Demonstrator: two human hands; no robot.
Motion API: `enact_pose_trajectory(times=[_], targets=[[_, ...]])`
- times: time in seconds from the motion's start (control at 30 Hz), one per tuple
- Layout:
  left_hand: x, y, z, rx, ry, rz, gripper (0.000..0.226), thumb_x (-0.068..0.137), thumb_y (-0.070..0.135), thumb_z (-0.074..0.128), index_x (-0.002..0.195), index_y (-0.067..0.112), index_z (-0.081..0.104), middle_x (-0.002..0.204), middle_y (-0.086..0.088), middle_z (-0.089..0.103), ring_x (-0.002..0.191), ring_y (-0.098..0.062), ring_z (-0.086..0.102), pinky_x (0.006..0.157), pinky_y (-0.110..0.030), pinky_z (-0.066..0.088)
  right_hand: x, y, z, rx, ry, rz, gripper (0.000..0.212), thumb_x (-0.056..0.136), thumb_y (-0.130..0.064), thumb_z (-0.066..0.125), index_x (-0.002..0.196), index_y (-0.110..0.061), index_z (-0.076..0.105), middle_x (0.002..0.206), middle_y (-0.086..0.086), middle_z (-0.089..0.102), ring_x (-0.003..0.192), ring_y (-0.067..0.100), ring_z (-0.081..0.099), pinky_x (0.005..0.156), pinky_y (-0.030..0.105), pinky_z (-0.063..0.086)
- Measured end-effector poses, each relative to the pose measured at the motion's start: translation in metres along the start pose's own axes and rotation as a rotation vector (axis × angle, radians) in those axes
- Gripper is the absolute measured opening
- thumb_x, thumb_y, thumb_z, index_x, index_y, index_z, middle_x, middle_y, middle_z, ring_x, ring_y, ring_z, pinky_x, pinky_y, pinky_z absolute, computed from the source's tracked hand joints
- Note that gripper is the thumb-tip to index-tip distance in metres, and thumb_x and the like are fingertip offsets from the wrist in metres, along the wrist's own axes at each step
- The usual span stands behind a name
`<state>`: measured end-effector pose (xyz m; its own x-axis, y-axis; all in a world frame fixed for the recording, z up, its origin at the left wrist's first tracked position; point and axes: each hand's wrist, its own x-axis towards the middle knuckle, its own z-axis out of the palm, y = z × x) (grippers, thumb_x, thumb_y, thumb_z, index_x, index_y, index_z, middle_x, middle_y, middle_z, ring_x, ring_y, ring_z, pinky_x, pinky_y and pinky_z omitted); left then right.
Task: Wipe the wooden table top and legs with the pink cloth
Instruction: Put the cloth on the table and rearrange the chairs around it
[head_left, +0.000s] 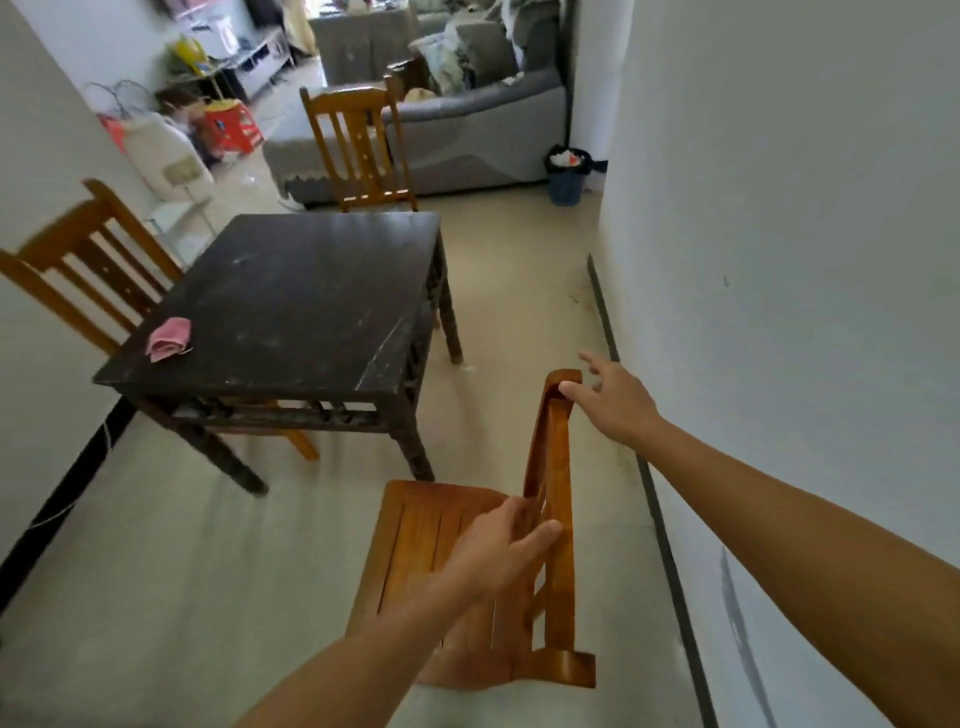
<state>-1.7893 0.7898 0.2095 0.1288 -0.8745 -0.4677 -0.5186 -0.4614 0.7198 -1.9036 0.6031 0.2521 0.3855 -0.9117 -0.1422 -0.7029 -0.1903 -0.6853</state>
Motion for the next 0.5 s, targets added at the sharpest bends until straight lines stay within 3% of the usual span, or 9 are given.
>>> enact_pose_trajectory(times=[0.07, 0.17, 0.3, 0.4, 0.5], targets=[[-0.008, 0.011, 0.022, -0.071, -0.013, -0.063, 0.068, 0.082, 0.066, 0.056, 0.138, 0.033, 0.037, 0.118, 0.017, 0.056, 0.097, -0.002, 0.059, 0.076, -0.019, 0.051, 0.018, -0.009, 0.003, -0.031, -0.106, -0.058, 0.061, 0.096, -0.046, 0.054, 0.149, -0.025, 0.034, 0.142, 0.007, 0.049, 0.124, 0.028, 0.052, 0.096, 0.039, 0.045], [-0.016, 0.016, 0.048, -0.137, 0.002, -0.144, 0.066, 0.081, 0.048, 0.068, 0.135, 0.035, 0.034, 0.101, 0.012, 0.057, 0.084, -0.007, 0.063, 0.061, -0.017, 0.051, 0.034, -0.011, 0.011, -0.05, -0.232, -0.037, 0.057, 0.098, -0.039, 0.052, 0.148, -0.018, 0.038, 0.137, 0.007, 0.052, 0.12, 0.027, 0.053, 0.095, 0.036, 0.044], [-0.019, 0.02, 0.048, -0.043, 0.065, -0.178, 0.05, 0.081, 0.032, 0.07, 0.124, 0.029, 0.044, 0.1, 0.005, 0.056, 0.084, -0.012, 0.061, 0.069, -0.021, 0.053, 0.037, -0.011, 0.02, -0.222, -0.2, -0.064, 0.05, 0.096, -0.028, 0.056, 0.143, -0.015, 0.045, 0.122, 0.008, 0.056, 0.104, 0.025, 0.059, 0.084, 0.034, 0.053], [-0.026, 0.008, 0.033, 0.025, 0.034, -0.147, 0.042, 0.08, 0.029, 0.07, 0.117, 0.027, 0.05, 0.105, 0.003, 0.056, 0.09, -0.012, 0.058, 0.078, -0.025, 0.053, 0.034, -0.012, 0.023, -0.346, -0.202, -0.114, 0.038, 0.096, -0.023, 0.056, 0.133, -0.017, 0.053, 0.116, 0.007, 0.059, 0.098, 0.025, 0.06, 0.083, 0.036, 0.056], [-0.051, -0.021, 0.011, 0.108, 0.001, -0.122, 0.035, 0.079, 0.03, 0.069, 0.109, 0.033, 0.052, 0.102, 0.007, 0.057, 0.09, -0.008, 0.057, 0.075, -0.024, 0.052, 0.02, -0.017, 0.033, -0.456, -0.225, -0.18, 0.032, 0.094, -0.025, 0.058, 0.126, -0.02, 0.058, 0.111, 0.006, 0.063, 0.096, 0.023, 0.06, 0.084, 0.036, 0.054]])
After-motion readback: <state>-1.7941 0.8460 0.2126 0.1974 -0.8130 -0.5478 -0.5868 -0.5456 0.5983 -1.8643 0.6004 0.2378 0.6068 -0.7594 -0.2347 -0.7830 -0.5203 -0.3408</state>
